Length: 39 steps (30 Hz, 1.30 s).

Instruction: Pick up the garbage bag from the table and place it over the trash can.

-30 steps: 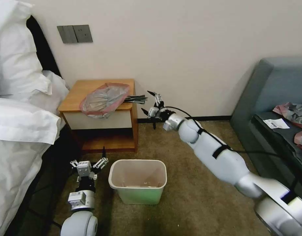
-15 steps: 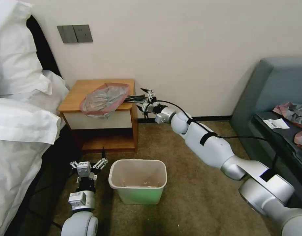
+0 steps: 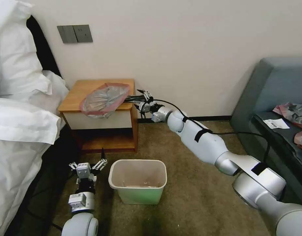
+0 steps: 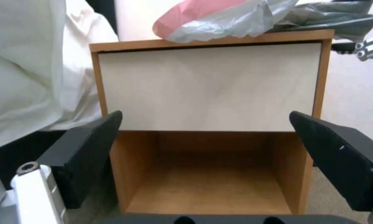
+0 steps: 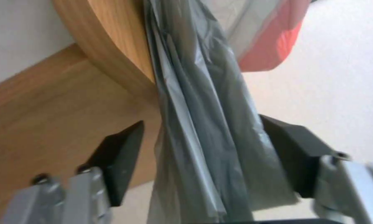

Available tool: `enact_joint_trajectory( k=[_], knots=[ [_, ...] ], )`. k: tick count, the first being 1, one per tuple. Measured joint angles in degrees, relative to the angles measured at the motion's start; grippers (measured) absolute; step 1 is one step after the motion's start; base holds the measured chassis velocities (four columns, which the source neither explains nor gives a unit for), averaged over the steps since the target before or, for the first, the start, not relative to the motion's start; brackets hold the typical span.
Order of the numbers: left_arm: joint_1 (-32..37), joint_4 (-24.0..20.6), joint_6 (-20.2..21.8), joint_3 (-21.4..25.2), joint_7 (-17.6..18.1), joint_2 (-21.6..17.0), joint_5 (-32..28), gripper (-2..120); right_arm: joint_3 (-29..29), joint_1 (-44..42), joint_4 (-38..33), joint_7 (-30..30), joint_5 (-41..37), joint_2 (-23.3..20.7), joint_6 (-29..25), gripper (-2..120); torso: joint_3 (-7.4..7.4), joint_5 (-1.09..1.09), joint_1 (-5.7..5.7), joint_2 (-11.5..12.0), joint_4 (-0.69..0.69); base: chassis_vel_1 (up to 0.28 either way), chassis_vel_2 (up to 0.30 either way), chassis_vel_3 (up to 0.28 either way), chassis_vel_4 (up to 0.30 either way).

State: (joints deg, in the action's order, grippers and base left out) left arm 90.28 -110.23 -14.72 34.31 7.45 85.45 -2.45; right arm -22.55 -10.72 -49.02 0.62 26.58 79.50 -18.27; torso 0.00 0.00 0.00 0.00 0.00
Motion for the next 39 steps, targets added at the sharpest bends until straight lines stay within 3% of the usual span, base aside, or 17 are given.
enact_joint_trajectory(
  k=[20,31,39],
  knots=[
    [-0.4,0.0,0.2,-0.1,0.4,0.3,0.1,100,-0.2,0.2,-0.1,0.3,-1.7,-0.7,0.1,0,0.0,0.0,0.0,0.0,0.0,0.0,0.0,0.0,0.0],
    [-0.2,-0.9,0.5,0.5,0.7,-0.2,-0.8,100,-0.6,-0.7,-2.6,0.1,-3.8,-1.9,0.8,0,0.0,0.0,0.0,0.0,0.0,0.0,0.0,0.0,0.0],
    [-0.2,-2.3,1.7,1.2,1.1,-1.1,-4.5,100,-0.9,-2.3,-7.3,-0.5,-10.8,-4.5,2.6,0,0.0,0.01,0.0,0.0,0.02,0.0,0.0,0.0,0.0]
  ],
)
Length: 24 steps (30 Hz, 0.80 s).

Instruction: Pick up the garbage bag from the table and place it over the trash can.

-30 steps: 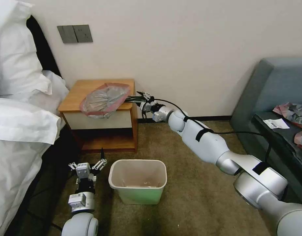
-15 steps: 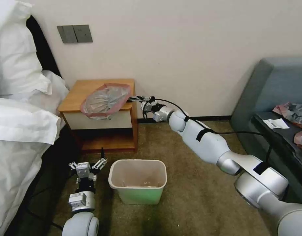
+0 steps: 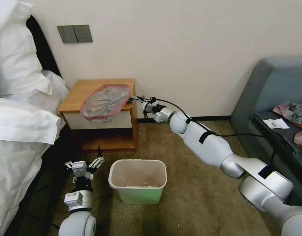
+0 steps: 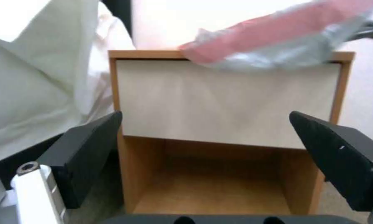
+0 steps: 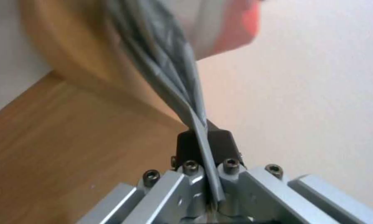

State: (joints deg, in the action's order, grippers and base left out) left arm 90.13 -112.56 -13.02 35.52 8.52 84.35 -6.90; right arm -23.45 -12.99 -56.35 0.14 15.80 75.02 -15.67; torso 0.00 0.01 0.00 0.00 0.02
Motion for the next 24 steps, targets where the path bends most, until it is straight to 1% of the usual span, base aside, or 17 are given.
enact_joint_trajectory(
  k=[1,3,4,5,8,9,12,13,15,18,22,24],
  knots=[
    [-0.3,-0.4,0.5,0.3,0.1,-0.5,-1.1,100,-0.3,-0.4,-2.5,-0.3,-3.0,-1.6,1.2,0,0.0,-0.01,0.0,0.0,-0.01,0.0,0.0,0.0,0.0],
    [-1.0,-0.8,1.0,0.7,0.4,-1.1,-2.2,100,-0.7,-1.1,-5.9,-0.6,-5.7,-3.8,2.9,0,0.0,-0.01,0.0,0.0,-0.03,0.0,0.0,0.0,0.0],
    [-1.3,-1.0,1.3,0.8,0.5,-1.3,-2.6,100,-1.1,-1.6,-7.8,-0.8,-6.7,-4.8,3.8,0,0.0,-0.01,0.0,0.0,-0.03,0.0,0.0,0.0,0.0],
    [-1.3,-1.0,1.3,0.8,0.5,-1.3,-2.6,100,-1.1,-1.6,-7.8,-0.8,-6.7,-4.8,3.8,0,0.0,-0.01,0.0,0.0,-0.03,0.0,0.0,0.0,0.0],
    [-2.0,-1.5,1.9,1.1,1.2,-1.5,-3.6,100,-2.1,-3.8,-13.9,-1.3,-8.6,-7.6,6.5,0,-0.01,-0.01,0.0,0.0,-0.02,0.0,0.0,0.0,0.0],
    [-2.0,-1.5,1.9,1.1,1.2,-1.5,-3.6,100,-2.1,-3.8,-13.9,-1.3,-8.6,-7.6,6.5,0,-0.01,-0.01,0.0,0.0,-0.02,0.0,0.0,0.0,0.0],
    [-2.0,-2.6,2.2,1.2,1.4,-1.4,-4.4,100,-2.5,-6.9,-18.6,-1.4,-8.7,-9.4,8.5,0,0.0,0.0,0.0,0.0,-0.02,0.0,0.0,0.0,0.0],
    [-2.0,-2.6,2.2,1.2,1.4,-1.4,-4.4,100,-2.5,-6.9,-18.6,-1.4,-8.7,-9.4,8.5,0,0.0,0.0,0.0,0.0,-0.02,0.0,0.0,0.0,0.0],
    [-1.6,-3.7,2.3,1.4,1.5,-1.3,-5.1,100,-2.6,-9.5,-21.3,-1.5,-8.3,-10.4,9.5,0,-0.01,-0.01,0.0,0.0,-0.01,0.0,0.0,0.0,0.0],
    [-1.2,-4.7,2.4,1.7,1.7,-1.2,-5.7,100,-2.6,-11.7,-22.9,-1.5,-7.7,-11.1,9.7,0,-0.01,0.0,0.0,0.0,-0.01,0.0,0.0,0.0,0.0],
    [-1.1,-5.7,3.0,2.8,1.9,-1.1,-7.1,100,-2.3,-15.0,-25.2,-1.5,-7.1,-12.1,10.0,0,-0.01,0.0,0.0,0.0,-0.02,0.0,0.0,0.0,0.0],
    [-1.4,-5.8,3.3,4.6,2.0,-1.6,-8.3,100,-1.1,-18.5,-27.8,-1.4,-6.2,-13.2,10.3,0,-0.01,0.0,-0.01,0.0,-0.01,0.0,0.0,0.0,0.0]
  ],
)
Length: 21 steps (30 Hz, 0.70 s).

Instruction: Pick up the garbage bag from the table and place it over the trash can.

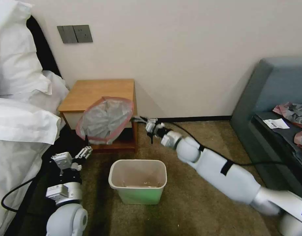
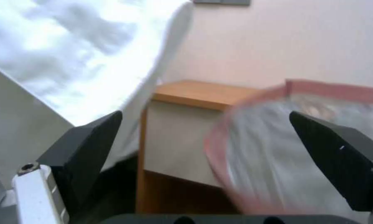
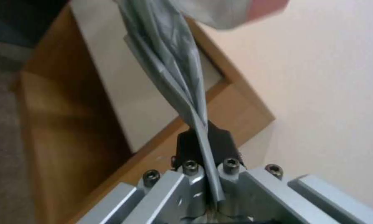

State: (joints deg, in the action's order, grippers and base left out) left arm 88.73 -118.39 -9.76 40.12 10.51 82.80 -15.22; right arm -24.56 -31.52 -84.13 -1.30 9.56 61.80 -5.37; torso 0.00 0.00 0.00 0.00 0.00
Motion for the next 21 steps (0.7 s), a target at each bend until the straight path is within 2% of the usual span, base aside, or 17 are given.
enact_joint_trajectory(
  k=[12,14,21],
  knots=[
    [-0.5,0.5,0.3,1.4,0.2,-0.5,-0.8,100,2.6,-10.1,-8.3,0.8,3.5,-4.2,0.2,0,0.0,0.0,0.0,0.0,0.0,0.0,0.0,0.0,0.0],
    [-0.5,0.6,0.3,0.9,0.2,-0.3,-0.5,100,3.1,-14.5,-10.6,1.4,5.5,-5.7,0.1,0,0.0,0.0,0.0,0.0,-0.01,0.0,0.0,0.0,0.0],
    [-0.3,0.6,0.4,0.0,0.2,0.2,0.5,100,4.7,-21.1,-12.4,2.1,9.1,-7.6,-1.1,0,0.0,0.0,0.0,0.0,-0.01,0.0,0.0,0.0,0.0]
  ],
)
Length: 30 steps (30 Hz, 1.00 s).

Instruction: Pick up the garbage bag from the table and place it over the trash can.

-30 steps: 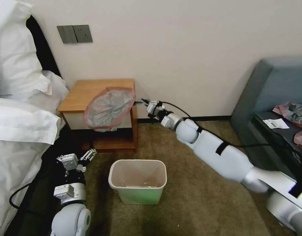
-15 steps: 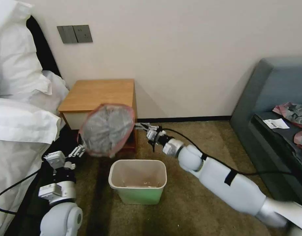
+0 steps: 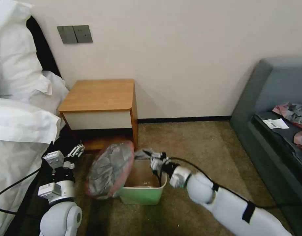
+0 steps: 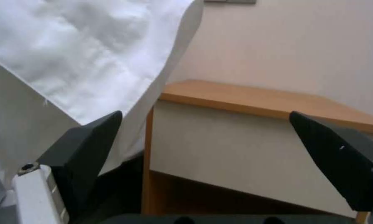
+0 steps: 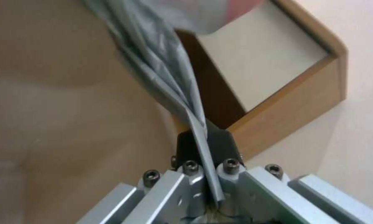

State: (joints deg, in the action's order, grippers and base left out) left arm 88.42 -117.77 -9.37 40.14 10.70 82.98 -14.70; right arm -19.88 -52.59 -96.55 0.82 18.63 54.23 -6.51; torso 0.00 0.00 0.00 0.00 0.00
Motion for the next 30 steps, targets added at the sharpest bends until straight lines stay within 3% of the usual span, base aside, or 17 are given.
enact_joint_trajectory(
  k=[11,18,21,30],
  knots=[
    [0.8,0.0,-0.3,-0.5,0.0,0.5,0.8,100,1.5,-3.9,-4.2,0.8,-3.5,-2.2,1.4,0,0.0,0.0,0.0,0.0,0.0,0.0,0.0,0.0,0.0],
    [1.0,-0.1,-0.4,-0.9,0.0,0.8,1.7,100,1.1,-4.5,-7.1,1.3,-9.6,-3.3,5.5,0,0.0,0.0,0.0,0.0,0.0,0.0,0.0,0.0,0.0],
    [1.0,-0.1,-0.4,-0.9,0.0,0.9,1.8,100,0.9,-4.5,-8.2,1.5,-12.3,-3.7,7.2,5,0.0,0.0,0.0,0.0,0.0,0.0,0.0,0.0,0.0],
    [1.0,-0.3,-0.4,-1.4,0.0,1.0,2.9,100,-0.6,-2.3,-10.7,3.0,-23.7,-5.4,13.9,40,0.0,0.0,0.0,0.0,0.0,0.0,0.0,0.0,0.0]
  ],
)
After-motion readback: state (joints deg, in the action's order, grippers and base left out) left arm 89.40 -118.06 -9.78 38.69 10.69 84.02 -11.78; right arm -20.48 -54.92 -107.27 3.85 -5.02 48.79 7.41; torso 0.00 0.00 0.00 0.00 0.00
